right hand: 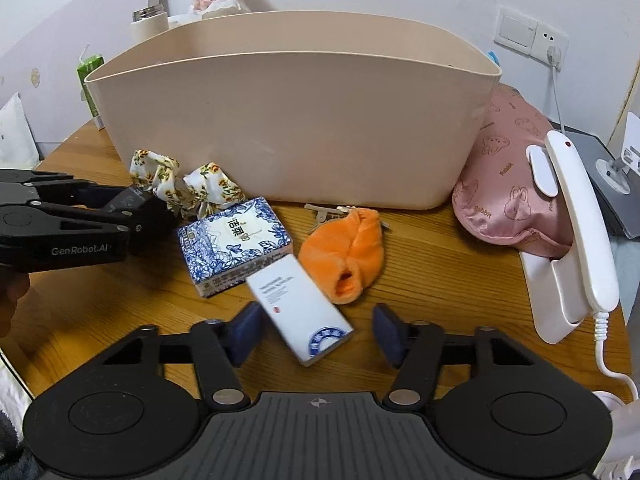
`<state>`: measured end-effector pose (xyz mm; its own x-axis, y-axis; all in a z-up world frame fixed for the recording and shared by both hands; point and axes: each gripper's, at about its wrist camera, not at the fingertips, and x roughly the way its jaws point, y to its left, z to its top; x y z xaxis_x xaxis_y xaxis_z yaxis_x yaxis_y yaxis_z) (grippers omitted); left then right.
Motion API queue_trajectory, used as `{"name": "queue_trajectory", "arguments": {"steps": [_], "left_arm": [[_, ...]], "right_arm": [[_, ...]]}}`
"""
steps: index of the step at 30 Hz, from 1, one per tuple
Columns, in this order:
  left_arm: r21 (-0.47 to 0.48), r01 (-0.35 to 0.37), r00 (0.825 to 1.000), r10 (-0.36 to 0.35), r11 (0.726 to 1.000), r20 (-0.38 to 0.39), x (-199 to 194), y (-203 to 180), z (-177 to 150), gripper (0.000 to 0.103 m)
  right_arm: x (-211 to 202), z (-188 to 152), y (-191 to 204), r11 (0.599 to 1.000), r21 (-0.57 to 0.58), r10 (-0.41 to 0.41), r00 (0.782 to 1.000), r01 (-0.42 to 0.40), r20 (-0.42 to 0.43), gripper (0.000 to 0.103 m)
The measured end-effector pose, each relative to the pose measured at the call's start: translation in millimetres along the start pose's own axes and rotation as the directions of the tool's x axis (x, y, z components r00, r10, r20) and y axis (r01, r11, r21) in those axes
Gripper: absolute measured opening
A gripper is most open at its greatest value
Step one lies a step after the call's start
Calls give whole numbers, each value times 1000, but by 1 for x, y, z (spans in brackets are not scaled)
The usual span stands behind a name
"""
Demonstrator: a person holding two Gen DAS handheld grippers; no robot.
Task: Organize objects
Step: 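Grasp the black cube box with the left tool while the right tool grasps the white box, then lift both boxes into the beige basket and open both tools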
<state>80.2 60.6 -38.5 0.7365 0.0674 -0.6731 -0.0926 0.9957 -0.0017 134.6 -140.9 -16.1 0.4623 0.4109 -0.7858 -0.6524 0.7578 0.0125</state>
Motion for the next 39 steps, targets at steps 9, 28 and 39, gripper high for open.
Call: {"name": "queue_trajectory", "arguments": {"steps": [9, 28, 39], "left_arm": [[-28, 29, 999, -30, 999, -36, -13, -1, -6, 34], [-12, 13, 996, -12, 1000, 85, -74, -11, 11, 34], [-10, -1, 969, 4, 1000, 248, -106, -10, 70, 34]], "right_arm": [[-10, -11, 6, 1000, -23, -14, 1000, 14, -3, 29], [-61, -5, -3, 999, 0, -50, 991, 50, 123, 29], [-99, 44, -8, 998, 5, -65, 954, 66, 294, 29]]}}
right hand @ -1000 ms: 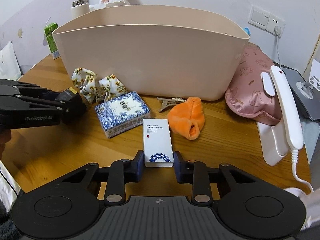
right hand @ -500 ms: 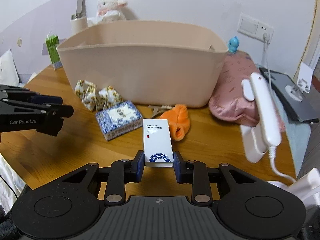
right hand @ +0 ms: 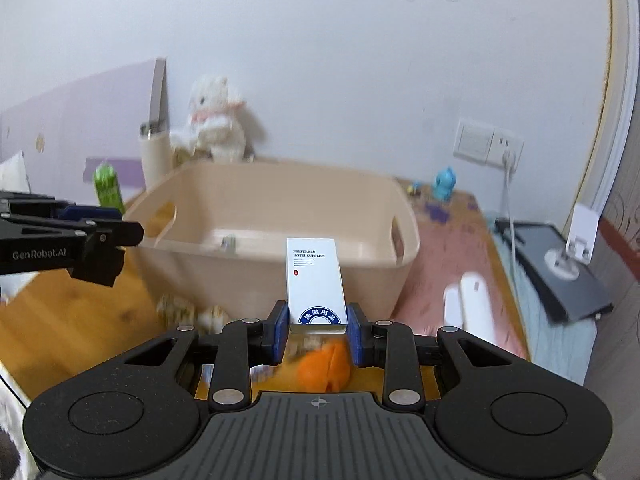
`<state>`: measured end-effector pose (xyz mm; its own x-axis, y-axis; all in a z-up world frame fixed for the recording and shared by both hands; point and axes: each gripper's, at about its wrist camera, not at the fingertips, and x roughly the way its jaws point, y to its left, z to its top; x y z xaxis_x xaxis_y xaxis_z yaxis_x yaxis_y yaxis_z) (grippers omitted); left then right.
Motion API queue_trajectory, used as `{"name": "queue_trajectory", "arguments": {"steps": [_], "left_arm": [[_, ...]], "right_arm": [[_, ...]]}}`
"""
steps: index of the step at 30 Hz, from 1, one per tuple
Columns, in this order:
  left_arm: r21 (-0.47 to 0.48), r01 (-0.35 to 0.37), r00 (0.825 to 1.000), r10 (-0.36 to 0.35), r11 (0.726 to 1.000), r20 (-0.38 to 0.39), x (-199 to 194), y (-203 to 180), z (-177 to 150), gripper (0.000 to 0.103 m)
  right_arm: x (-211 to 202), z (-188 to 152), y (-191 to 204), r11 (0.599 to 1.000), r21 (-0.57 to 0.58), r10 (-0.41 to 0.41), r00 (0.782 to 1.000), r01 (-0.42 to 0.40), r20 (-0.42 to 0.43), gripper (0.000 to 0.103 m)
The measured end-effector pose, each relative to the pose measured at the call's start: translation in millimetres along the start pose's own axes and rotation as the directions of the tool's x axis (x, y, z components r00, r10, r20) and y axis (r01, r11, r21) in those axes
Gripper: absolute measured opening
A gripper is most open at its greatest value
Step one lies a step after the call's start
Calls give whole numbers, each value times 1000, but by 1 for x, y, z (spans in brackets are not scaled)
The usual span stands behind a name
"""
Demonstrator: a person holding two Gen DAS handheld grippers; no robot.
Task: Organize objects
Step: 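Lift both boxes into the beige basket and open both tools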
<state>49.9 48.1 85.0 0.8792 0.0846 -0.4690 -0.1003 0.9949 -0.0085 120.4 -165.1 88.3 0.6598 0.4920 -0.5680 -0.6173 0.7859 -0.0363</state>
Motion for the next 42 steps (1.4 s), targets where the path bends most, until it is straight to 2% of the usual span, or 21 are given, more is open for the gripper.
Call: {"name": "queue_trajectory", "arguments": {"steps": [7, 12, 18, 23, 30, 31, 32, 34, 36, 38, 42], "left_arm": [[-4, 2, 999, -1, 1000, 39, 24, 0, 39, 34], [-18, -22, 1000, 22, 1000, 11, 60, 1, 55, 34], [-30, -52, 995, 49, 998, -86, 111, 1, 48, 34], [0, -95, 980, 93, 995, -174, 147, 0, 31, 34], [16, -97, 971, 98, 995, -219, 155, -4, 27, 34], [14, -93, 971, 94, 996, -222, 154, -4, 26, 34], [12, -91, 970, 91, 996, -224, 153, -5, 25, 34], [-1, -87, 972, 85, 996, -220, 148, -3, 25, 34], [-7, -92, 973, 89, 996, -213, 142, -3, 26, 42], [-17, -106, 973, 100, 994, -205, 133, -2, 29, 74], [-24, -119, 979, 113, 993, -169, 108, -3, 33, 80]], "right_arm": [[14, 41, -9, 1000, 25, -14, 998, 13, 66, 29], [37, 60, -16, 998, 53, -43, 997, 40, 67, 29], [80, 65, -19, 997, 68, -49, 999, 48, 3, 29], [103, 62, -14, 996, 64, -58, 997, 61, -41, 29], [126, 50, -4, 996, 26, -77, 990, 81, -116, 29], [127, 49, -5, 996, 27, -76, 990, 80, -123, 31], [127, 48, -5, 997, 29, -71, 989, 75, -128, 39], [124, 48, -7, 997, 36, -60, 991, 65, -122, 42], [118, 49, -8, 997, 40, -64, 992, 69, -112, 49], [109, 49, -8, 997, 40, -68, 994, 71, -90, 55], [86, 48, -11, 996, 48, -66, 996, 69, -55, 65]]}}
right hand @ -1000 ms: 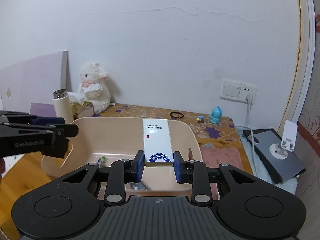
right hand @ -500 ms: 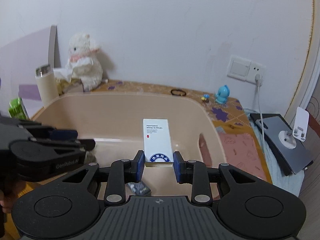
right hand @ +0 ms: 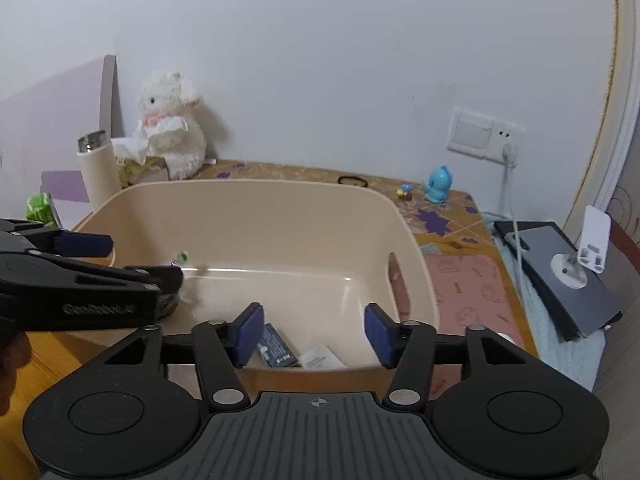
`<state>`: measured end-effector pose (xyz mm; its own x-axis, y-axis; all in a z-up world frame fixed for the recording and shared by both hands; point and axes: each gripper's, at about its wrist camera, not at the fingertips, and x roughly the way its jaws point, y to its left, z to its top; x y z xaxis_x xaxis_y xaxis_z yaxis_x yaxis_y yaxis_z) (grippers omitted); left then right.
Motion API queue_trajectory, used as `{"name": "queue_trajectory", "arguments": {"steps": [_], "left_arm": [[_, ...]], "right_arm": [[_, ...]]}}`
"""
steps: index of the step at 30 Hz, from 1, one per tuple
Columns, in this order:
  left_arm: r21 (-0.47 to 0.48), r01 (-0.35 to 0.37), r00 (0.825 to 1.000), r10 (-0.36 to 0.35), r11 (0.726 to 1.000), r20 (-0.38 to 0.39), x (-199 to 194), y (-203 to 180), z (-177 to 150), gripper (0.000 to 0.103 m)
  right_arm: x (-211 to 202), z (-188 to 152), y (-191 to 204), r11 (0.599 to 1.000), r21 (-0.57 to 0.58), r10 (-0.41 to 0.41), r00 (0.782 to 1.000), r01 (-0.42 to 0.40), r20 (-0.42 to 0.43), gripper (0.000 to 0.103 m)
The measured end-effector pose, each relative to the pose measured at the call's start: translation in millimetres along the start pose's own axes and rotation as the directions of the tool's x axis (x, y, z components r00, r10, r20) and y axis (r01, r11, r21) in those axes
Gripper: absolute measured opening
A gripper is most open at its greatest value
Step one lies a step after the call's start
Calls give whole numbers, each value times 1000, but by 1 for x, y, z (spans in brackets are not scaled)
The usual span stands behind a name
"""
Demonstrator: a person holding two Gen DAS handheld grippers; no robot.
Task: Organize objects
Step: 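Lift both boxes into the beige basket and open both tools, then withdraw both tools from the basket toward the scrunchie and orange cloth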
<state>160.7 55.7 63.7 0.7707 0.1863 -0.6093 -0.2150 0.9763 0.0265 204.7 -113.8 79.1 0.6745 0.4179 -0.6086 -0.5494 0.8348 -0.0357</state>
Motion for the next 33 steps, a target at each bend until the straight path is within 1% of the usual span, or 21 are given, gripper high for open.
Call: {"name": "queue_trajectory", "arguments": {"steps": [2, 4, 5, 8, 9, 11, 15, 19, 24, 28, 33], "left_arm": [[16, 7, 1000, -7, 1000, 4, -14, -2, -3, 86], [30, 9, 1000, -10, 1000, 18, -28, -4, -8, 91], [36, 8, 1000, -9, 999, 26, -36, -5, -11, 92], [46, 14, 999, -16, 999, 31, -53, -8, -21, 93], [49, 15, 1000, -16, 999, 23, -56, -9, -24, 93], [47, 14, 1000, -14, 999, -6, -59, -9, -32, 93], [31, 14, 999, -13, 999, -36, -62, -9, -51, 93], [19, 11, 997, -10, 1000, -75, -57, -6, -70, 93], [-31, 16, 988, -20, 999, -153, -35, -1, -89, 93], [-63, 15, 982, -27, 998, -187, -14, 1, -96, 93], [-140, 14, 969, -48, 990, -243, 8, 3, -98, 93]], "right_arm": [[-12, -3, -2, 1000, 6, 3, 1000, -3, 12, 71], [-21, -7, -5, 1000, 13, 16, 1000, -16, 17, 74], [-26, -11, -7, 1000, 18, 22, 1000, -22, 19, 77], [-36, -21, -10, 1000, 17, 22, 1000, -22, 16, 80], [-38, -25, -10, 1000, 14, 20, 1000, -20, 10, 83], [-41, -34, -10, 1000, 9, 18, 1000, -18, -6, 86], [-43, -51, -13, 1000, 21, 19, 999, -18, -30, 87], [-37, -66, -21, 999, 36, 15, 997, -12, -69, 87], [-18, -81, -28, 999, 44, 6, 992, 0, -128, 88], [-1, -89, -27, 998, 55, 17, 985, -8, -170, 88], [20, -96, -18, 998, 55, 20, 977, -9, -211, 88]]}}
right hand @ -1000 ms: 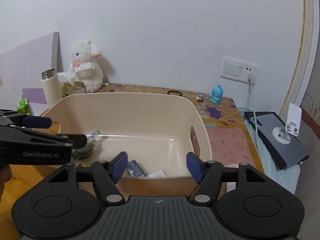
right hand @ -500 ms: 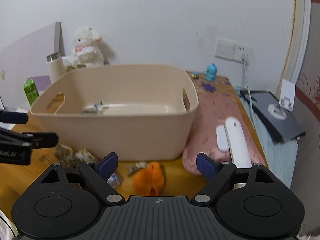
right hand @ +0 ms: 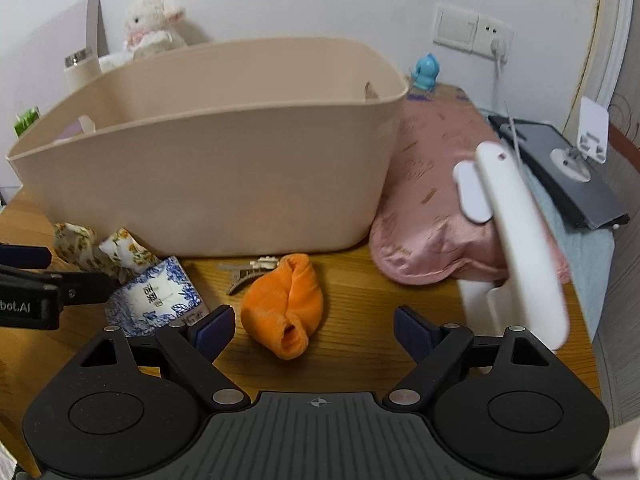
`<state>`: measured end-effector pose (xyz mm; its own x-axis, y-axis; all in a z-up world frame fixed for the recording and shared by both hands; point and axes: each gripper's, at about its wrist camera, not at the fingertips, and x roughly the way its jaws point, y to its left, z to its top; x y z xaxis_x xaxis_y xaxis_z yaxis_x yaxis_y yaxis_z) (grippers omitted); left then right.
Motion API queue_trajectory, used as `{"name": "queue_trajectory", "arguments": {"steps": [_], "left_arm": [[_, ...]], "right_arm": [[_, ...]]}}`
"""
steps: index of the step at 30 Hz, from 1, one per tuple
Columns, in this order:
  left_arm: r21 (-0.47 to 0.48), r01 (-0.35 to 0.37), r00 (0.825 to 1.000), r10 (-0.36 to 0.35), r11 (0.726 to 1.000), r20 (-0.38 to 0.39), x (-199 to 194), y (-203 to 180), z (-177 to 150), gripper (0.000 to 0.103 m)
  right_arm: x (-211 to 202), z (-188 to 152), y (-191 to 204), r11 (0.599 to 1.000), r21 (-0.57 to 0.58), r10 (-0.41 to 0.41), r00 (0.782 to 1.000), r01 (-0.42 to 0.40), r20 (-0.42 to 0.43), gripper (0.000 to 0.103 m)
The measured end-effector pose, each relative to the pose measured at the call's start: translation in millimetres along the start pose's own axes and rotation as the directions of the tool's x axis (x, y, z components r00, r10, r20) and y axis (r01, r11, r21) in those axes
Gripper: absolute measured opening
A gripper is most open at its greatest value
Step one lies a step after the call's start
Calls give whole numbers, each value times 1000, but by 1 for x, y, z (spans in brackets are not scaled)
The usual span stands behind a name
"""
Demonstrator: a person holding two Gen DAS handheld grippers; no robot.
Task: Organize objects
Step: 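Withdraw both tools from the basket toward the scrunchie and orange cloth, then grasp the floral scrunchie with the left tool while the right tool grasps the orange cloth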
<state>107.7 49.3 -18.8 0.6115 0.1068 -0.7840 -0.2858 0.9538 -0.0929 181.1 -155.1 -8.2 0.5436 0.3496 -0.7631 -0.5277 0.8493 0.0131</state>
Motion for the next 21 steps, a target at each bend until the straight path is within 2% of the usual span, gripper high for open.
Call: {"name": "queue_trajectory", "arguments": {"steps": [4, 8, 10, 12, 13, 15, 16, 17, 18, 19, 21], "left_arm": [[-68, 33, 999, -33, 997, -4, 10, 2, 2, 93], [-118, 16, 1000, -13, 993, 24, 15, 2, 2, 93], [-117, 11, 1000, -8, 993, 30, 16, -1, 1, 92], [-124, 3, 999, 1, 992, 34, 16, -1, 0, 91], [-127, -5, 999, 10, 992, 36, 16, -2, 0, 87], [-113, -26, 999, 31, 993, 43, 15, -4, -1, 67], [-84, -41, 998, 45, 996, 45, 14, -6, -2, 49], [-63, -51, 998, 54, 997, 43, 15, -8, 0, 38], [-60, -52, 998, 55, 997, 40, 15, -8, 1, 34], [-69, -45, 998, 47, 997, 37, 14, -7, 1, 22], [-104, -28, 999, 32, 994, 34, 12, -3, 0, 20]], "right_arm": [[12, -1, 3, 1000, -1, 2, 1000, -2, -19, 87], [19, 0, 5, 1000, -14, -8, 1000, 7, -28, 82], [18, 0, 5, 1000, -16, 3, 1000, -3, -24, 79], [17, 0, 5, 1000, -22, 12, 1000, -12, -19, 70], [17, 1, 5, 1000, -23, 18, 1000, -18, -17, 66], [16, 1, 6, 999, -27, 19, 1000, -20, -13, 52], [15, 1, 7, 999, -30, 23, 1000, -23, -11, 48], [15, 1, 8, 999, -34, 27, 1000, -27, -9, 38], [14, 1, 9, 999, -38, 30, 1000, -30, -8, 29], [13, 1, 10, 998, -45, 34, 999, -34, -9, 24], [12, 0, 12, 998, -54, 40, 999, -41, -12, 12]]}}
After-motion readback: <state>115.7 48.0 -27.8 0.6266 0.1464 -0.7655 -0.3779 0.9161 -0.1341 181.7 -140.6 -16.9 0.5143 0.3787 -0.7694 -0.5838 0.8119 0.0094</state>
